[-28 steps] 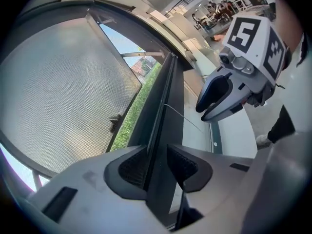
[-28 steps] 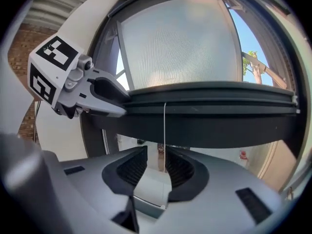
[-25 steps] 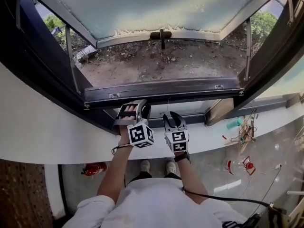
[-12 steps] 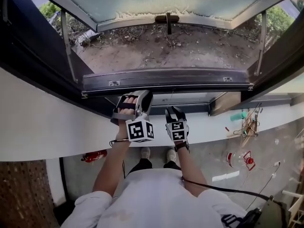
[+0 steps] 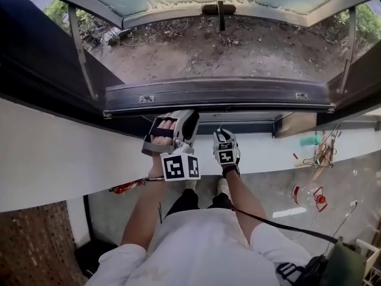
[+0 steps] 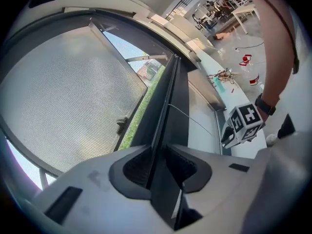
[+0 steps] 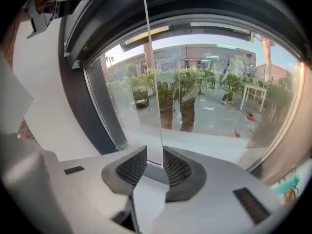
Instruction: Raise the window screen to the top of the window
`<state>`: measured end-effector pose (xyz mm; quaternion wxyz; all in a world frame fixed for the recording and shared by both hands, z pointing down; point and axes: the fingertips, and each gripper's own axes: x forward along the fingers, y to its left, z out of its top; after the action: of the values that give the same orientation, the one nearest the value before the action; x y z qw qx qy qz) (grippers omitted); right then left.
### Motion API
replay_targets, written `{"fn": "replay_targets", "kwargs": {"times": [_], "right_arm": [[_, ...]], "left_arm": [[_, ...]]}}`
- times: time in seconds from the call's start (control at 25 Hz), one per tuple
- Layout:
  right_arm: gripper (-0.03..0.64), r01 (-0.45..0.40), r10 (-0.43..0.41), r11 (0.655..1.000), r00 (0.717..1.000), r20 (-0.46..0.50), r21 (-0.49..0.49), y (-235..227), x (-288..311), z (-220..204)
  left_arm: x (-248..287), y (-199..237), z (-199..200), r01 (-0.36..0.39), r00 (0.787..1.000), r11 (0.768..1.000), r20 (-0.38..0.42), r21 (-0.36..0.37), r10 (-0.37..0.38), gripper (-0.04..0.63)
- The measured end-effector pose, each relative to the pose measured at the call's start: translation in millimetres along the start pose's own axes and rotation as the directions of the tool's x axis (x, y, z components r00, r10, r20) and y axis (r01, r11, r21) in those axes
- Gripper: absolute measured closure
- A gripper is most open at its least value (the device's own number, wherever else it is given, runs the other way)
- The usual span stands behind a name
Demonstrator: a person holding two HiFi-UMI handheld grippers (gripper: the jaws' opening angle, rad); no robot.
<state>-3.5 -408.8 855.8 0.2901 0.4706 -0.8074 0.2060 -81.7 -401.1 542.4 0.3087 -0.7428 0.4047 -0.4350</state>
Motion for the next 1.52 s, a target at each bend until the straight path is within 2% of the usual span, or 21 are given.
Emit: {"fn": "replay_targets", "kwargs": {"times": [0.32,0.4,0.44,0.68,0.8,0.92,1.0,1.08,1.28,1.4,1.52], "right_arm": [[0.514,0.003,-0.002,1.000,0.996,-0.092,0.006,2,38,-25],[0.529,-0.038,0.039,0.999,0.994,-0.099,0.018,14,34,-24],[0.608,-0.063,0.065,0.998,0.993,-0.100,0.025,20,30,-22],[0.614,-0.148,0.158,0.984,0.981,-0.109,0.100,39,15,-43],[0.614,-0.222,0.227,0.974,0.966,-0.127,0.052,48,3,-54],[0.614,-0.236,0.229,0.972,0.958,-0.174,-0.021,48,-14,-57],[0.614,-0.229,0.227,0.973,0.951,-0.210,0.017,40,-22,-71],[0.614,-0.211,0.212,0.977,0.950,-0.230,0.030,31,-31,-80],[0.614,-0.207,0.206,0.978,0.956,-0.210,0.016,28,-55,-80],[0.614,-0.224,0.226,0.974,0.952,-0.205,0.035,31,-58,-94],[0.614,-0.214,0.213,0.977,0.956,-0.202,0.015,31,-66,-89]], "left_arm": [[2,-1,0,-0.001,1.000,1.000,-0.024,-0.009,0.001,0.502],[2,-1,0,-0.008,1.000,1.000,-0.025,-0.007,0.007,0.502],[2,-1,-1,-0.008,1.000,1.000,-0.024,-0.006,0.008,0.502],[-2,-2,-4,0.019,1.000,0.999,-0.003,0.032,-0.019,0.524],[-1,-2,-3,0.007,1.000,0.999,0.003,0.034,-0.008,0.541],[-2,-2,-6,0.001,1.000,1.000,0.023,0.002,-0.001,0.556],[-4,-3,-7,-0.008,0.999,1.000,0.036,-0.018,0.009,0.561],[-3,-4,-6,-0.008,1.000,1.000,0.029,-0.002,0.008,0.561],[-3,-2,-4,0.013,1.000,1.000,0.007,0.003,-0.013,0.561],[-6,2,-1,-0.006,0.999,0.999,0.034,-0.045,0.008,0.561],[-8,5,2,-0.001,0.998,0.996,0.064,-0.094,0.007,0.560]]}}
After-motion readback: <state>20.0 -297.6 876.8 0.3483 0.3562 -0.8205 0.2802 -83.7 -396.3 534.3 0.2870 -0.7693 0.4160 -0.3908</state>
